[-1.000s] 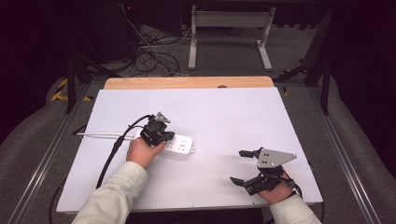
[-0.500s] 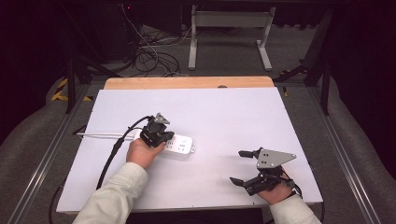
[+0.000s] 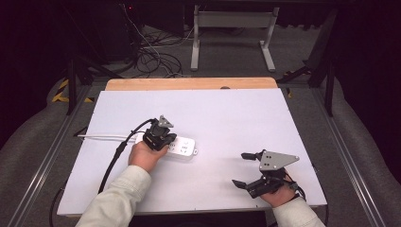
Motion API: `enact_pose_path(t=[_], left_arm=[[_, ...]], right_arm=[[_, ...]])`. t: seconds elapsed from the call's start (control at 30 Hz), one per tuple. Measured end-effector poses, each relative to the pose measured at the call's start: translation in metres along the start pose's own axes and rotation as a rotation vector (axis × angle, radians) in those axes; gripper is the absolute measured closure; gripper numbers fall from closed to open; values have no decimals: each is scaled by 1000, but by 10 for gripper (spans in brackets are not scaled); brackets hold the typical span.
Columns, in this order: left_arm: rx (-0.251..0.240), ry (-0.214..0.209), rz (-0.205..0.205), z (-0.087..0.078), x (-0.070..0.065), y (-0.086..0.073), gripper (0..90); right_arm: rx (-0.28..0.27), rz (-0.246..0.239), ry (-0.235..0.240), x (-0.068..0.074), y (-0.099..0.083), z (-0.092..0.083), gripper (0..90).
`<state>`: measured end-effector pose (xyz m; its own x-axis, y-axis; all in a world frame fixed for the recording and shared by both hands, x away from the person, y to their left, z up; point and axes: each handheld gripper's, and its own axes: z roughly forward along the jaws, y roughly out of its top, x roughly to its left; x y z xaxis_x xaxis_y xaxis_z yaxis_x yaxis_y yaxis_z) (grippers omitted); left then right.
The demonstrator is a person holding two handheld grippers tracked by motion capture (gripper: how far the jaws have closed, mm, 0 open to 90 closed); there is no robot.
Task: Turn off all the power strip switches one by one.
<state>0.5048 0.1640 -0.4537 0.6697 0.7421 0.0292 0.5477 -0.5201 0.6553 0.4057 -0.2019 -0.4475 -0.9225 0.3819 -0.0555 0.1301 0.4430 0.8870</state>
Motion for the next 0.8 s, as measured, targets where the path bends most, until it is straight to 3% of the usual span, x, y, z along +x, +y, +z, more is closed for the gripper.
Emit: enact_pose_path(t=[0.3, 0.5, 0.53, 0.6, 0.67, 0.8], left_arm=[[11, 6, 1, 2, -2, 1, 900], [0, 35, 31, 0, -7, 2, 900], [-7, 26, 24, -5, -6, 4, 900], [-85, -24, -8, -20, -2, 10, 900], [-124, -35, -16, -34, -2, 18, 900], [-121, -49, -6, -38, -4, 23, 900]], right_arm=[[2, 3, 1, 0, 0, 1, 93], [1, 0, 0, 0, 0, 1, 92], [-2, 3, 1, 0, 0, 0, 93], [-4, 1, 0, 0, 0, -1, 93], [-2, 1, -1, -1, 0, -1, 93], [-3, 1, -1, -1, 0, -1, 92]])
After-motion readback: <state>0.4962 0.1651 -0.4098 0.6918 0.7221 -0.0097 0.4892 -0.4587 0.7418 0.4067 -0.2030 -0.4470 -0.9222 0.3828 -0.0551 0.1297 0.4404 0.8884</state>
